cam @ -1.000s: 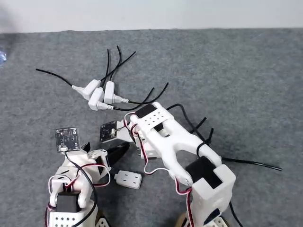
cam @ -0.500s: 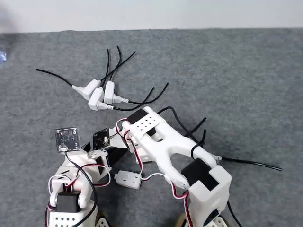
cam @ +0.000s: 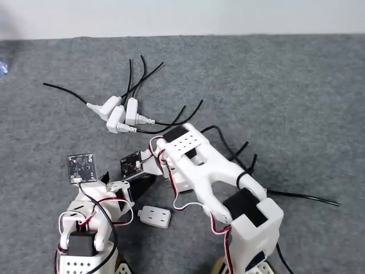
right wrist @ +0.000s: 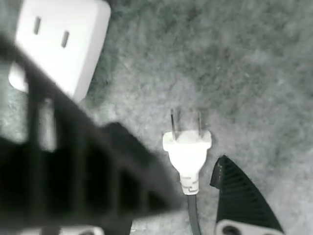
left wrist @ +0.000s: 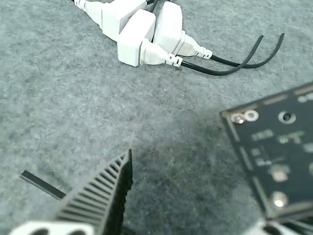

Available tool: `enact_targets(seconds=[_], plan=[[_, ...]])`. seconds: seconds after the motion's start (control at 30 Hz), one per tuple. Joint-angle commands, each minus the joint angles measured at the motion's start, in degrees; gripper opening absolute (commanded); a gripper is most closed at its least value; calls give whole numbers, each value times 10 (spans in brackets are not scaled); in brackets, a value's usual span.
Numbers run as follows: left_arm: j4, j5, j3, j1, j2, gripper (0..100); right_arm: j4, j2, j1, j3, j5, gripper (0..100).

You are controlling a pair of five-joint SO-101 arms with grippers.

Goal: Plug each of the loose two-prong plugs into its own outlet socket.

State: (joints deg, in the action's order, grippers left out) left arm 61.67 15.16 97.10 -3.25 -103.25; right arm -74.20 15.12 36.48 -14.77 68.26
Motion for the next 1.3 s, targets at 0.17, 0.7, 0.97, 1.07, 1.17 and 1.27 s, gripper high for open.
enact_targets(seconds=[0.17, 0.7, 0.97, 1.07, 1.17, 1.27], plan=[[1, -3, -7, -2, -4, 458, -8, -3, 7, 3, 20, 216], [1, -3, -7, -1, -4, 458, 25, 43, 20, 6, 28, 215], [1, -3, -7, -2, -4, 458, 25, 41, 21, 6, 28, 156], [1, -3, -7, -2, -4, 458, 25, 43, 21, 6, 28, 154], [1, -3, -7, -3, -4, 458, 26, 44, 21, 6, 28, 154], [1, -3, -7, -3, -4, 458, 26, 44, 21, 6, 29, 151]])
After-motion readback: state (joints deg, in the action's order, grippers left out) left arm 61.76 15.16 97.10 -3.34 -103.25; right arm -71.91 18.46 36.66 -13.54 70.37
